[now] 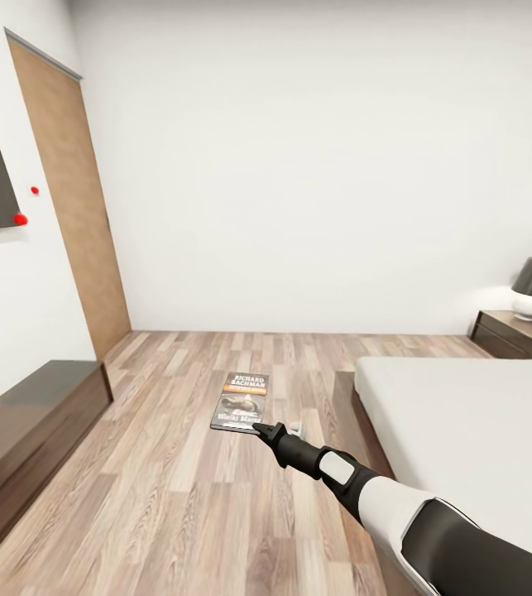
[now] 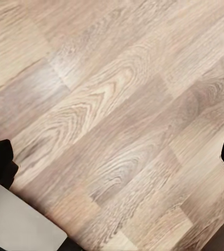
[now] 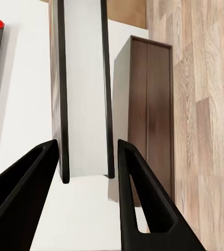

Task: In the bedroom, move the book from the bed onto either nightstand, and place the two sandals side by side next to the bed.

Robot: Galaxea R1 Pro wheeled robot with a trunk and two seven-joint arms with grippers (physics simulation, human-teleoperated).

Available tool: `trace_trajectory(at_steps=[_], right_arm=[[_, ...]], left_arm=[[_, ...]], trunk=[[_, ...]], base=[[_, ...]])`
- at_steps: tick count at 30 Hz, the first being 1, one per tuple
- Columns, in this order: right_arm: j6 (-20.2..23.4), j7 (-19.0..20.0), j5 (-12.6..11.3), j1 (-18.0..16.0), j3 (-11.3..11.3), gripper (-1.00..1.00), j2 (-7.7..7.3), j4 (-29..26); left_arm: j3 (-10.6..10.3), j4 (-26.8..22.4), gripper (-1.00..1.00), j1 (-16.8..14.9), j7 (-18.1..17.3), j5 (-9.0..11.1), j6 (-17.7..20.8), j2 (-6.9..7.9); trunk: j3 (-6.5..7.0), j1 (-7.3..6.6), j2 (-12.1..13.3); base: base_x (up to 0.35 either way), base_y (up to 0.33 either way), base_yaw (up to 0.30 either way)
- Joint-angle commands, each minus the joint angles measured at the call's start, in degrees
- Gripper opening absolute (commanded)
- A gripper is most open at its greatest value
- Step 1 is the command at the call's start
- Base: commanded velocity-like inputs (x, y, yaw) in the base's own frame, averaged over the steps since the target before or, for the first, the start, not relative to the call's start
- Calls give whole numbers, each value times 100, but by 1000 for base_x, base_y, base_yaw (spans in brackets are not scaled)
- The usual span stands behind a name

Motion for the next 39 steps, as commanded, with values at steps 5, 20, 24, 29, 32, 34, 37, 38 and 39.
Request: trace_trajectory(at_steps=[5, 20, 24, 29, 32, 34, 37, 38, 39], right_arm=[[44, 20, -82, -7, 7, -100, 2, 4], [44, 18, -82, -7, 7, -100, 2, -2], [44, 17, -82, -7, 7, -100, 2, -2], [44, 15, -82, -7, 7, -100, 2, -2], [44, 13, -82, -7, 7, -100, 2, -2], [44, 13, -82, -7, 7, -100, 2, -2], [44, 1, -82, -7, 7, -100, 2, -2], [44, -2, -82, -7, 7, -100, 2, -2], [44, -3, -80, -7, 7, -100, 2, -2]], left_arm=[[20, 12, 100, -5, -28, 8, -16, 1], [20, 12, 100, -5, -28, 10, -16, 3], [20, 12, 100, -5, -30, 10, -16, 3], [20, 12, 100, -5, -30, 7, -16, 3], [20, 12, 100, -5, -29, 8, -16, 3], [20, 12, 100, -5, -29, 8, -16, 3], [20, 12, 100, -5, -29, 10, -16, 3], [20, 12, 100, -5, -29, 10, -16, 3], [20, 12, 100, -5, -29, 10, -16, 3]], trunk=[[-6, 2, -3], [-6, 2, -3], [-6, 2, -3], [-6, 2, -3], [-6, 2, -3], [-6, 2, -3], [-6, 2, -3], [-6, 2, -3], [-6, 2, -3]], base=[[252, 0, -2], [252, 0, 0], [252, 0, 0], [252, 0, 0], [252, 0, 0], [252, 0, 0], [252, 0, 0], [252, 0, 0], [252, 0, 0]])
